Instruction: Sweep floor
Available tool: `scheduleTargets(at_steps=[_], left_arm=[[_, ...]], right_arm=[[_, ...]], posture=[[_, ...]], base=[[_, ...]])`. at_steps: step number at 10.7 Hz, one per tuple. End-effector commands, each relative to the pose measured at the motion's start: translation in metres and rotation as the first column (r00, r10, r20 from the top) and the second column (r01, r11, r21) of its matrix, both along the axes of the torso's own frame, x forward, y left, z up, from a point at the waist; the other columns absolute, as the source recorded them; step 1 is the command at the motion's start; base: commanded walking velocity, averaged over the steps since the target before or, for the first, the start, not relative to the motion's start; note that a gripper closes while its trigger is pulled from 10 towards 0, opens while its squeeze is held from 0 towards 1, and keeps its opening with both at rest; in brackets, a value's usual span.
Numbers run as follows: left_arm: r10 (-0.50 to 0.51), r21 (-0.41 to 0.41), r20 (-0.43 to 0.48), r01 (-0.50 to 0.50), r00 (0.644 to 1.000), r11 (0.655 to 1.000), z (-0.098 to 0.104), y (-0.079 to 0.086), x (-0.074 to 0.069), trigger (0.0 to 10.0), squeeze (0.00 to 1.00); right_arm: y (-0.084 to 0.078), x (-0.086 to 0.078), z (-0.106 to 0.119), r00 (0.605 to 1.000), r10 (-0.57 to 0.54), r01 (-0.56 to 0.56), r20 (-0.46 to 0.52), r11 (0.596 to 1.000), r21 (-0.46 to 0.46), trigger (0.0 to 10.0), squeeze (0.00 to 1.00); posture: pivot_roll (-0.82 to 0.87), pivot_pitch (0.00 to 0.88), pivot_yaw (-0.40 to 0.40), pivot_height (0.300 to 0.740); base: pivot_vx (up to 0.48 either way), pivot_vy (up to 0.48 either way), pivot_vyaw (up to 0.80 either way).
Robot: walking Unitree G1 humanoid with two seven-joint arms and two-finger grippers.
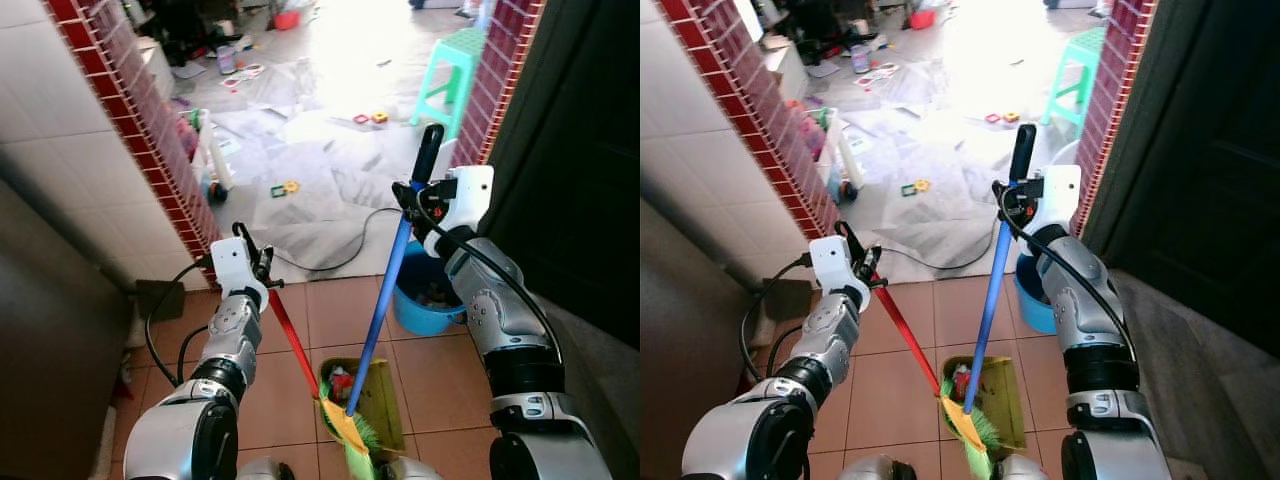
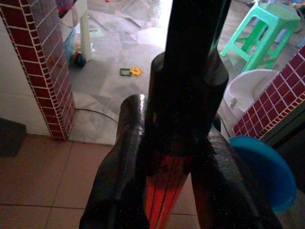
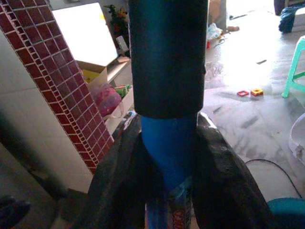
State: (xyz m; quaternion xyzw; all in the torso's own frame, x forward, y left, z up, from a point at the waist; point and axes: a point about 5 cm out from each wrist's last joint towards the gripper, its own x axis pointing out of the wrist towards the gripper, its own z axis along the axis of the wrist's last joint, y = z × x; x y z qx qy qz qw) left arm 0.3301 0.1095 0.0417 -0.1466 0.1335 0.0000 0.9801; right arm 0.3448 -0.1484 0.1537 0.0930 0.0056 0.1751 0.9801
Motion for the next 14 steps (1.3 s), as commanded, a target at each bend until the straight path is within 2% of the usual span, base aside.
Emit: scheduleTargets(at_steps=[1, 3, 5, 6, 7, 8, 9, 11, 12, 13, 14], left_arm=[[0.006, -0.069, -0.024, -0.008, 1.0, 0.998, -0.002, -0.003, 0.0, 10.0, 0.0], [0.006, -0.089, -0.03, -0.008, 1.0, 0.996, -0.003, -0.002, 0.0, 10.0, 0.0], [-0.026, -0.143, -0.031, 0.021, 0.999, 0.99, -0.002, -0.005, 0.0, 10.0, 0.0], [-0.029, -0.115, -0.027, 0.025, 0.999, 0.993, -0.003, -0.005, 0.0, 10.0, 0.0], [-0.035, -0.082, -0.02, 0.034, 0.999, 0.996, -0.003, -0.005, -0.001, 10.0, 0.0], [-0.034, -0.09, -0.027, 0.031, 0.999, 0.995, -0.003, -0.005, -0.001, 10.0, 0.0], [-0.039, -0.091, -0.028, 0.036, 0.999, 0.995, -0.004, -0.005, -0.001, 10.0, 0.0], [-0.042, -0.088, -0.029, 0.039, 0.999, 0.995, -0.004, -0.005, -0.001, 10.0, 0.0], [-0.045, -0.079, -0.027, 0.043, 0.999, 0.996, -0.003, -0.004, -0.001, 10.0, 0.0], [-0.05, -0.034, 0.009, 0.05, 0.999, 0.998, 0.003, -0.001, 0.003, 10.0, 0.0], [-0.038, -0.046, 0.037, 0.04, 0.999, 0.998, 0.007, 0.003, 0.006, 10.0, 0.0]], right_arm=[[0.015, 0.001, 0.026, 0.994, 0.07, -0.076, 0.088, 0.995, 0.064, 10.0, 0.0], [0.024, 0.001, 0.057, 0.971, 0.149, -0.162, 0.185, 0.985, 0.057, 10.0, 0.0], [0.022, 0.002, 0.092, 0.943, 0.162, -0.181, 0.291, 0.983, 0.038, 10.0, 0.0], [0.015, 0.003, 0.104, 0.924, 0.133, -0.14, 0.358, 0.99, -0.006, 10.0, 0.0], [0.01, 0.004, 0.115, 0.913, 0.099, -0.107, 0.397, 0.994, -0.001, 10.0, 0.0], [0.002, 0.005, 0.129, 0.898, 0.037, -0.055, 0.439, 0.998, 0.03, 10.0, 0.0], [-0.005, 0.006, 0.136, 0.879, -0.015, 0.009, 0.476, 1.0, 0.016, 10.0, 0.0], [-0.018, 0.009, 0.139, 0.846, -0.081, 0.139, 0.527, 0.988, -0.072, 10.0, 0.0], [-0.026, 0.01, 0.13, 0.843, -0.106, 0.201, 0.528, 0.972, -0.125, 10.0, 0.0], [-0.033, 0.011, 0.114, 0.857, -0.13, 0.232, 0.498, 0.961, -0.15, 10.0, 0.0], [-0.037, 0.011, 0.105, 0.869, -0.163, 0.251, 0.468, 0.959, -0.132, 10.0, 0.0]], posture=[[-0.22, 0.0, 0.104, 0.74], [-0.22, 0.0, 0.107, 0.74], [-0.22, 0.0, 0.106, 0.74], [-0.22, 0.0, 0.107, 0.74], [-0.22, 0.0, 0.107, 0.74], [-0.22, 0.0, 0.111, 0.74], [-0.22, 0.0, 0.112, 0.74], [-0.22, 0.0, 0.112, 0.74], [-0.22, 0.0, 0.111, 0.74], [-0.22, 0.0, 0.111, 0.74], [-0.22, 0.0, 0.114, 0.74]], base=[[0.0, 0.0, 0.0], [0.0, 0.0, 0.0], [0.0, 0.0, 0.0], [0.0, 0.0, 0.0], [0.0, 0.0, 0.0], [0.0, 0.0, 0.0], [0.0, 0.0, 0.0], [0.0, 0.0, 0.0], [0.0, 0.0, 0.0], [0.0, 0.0, 0.0], [0.0, 0.0, 0.0]])
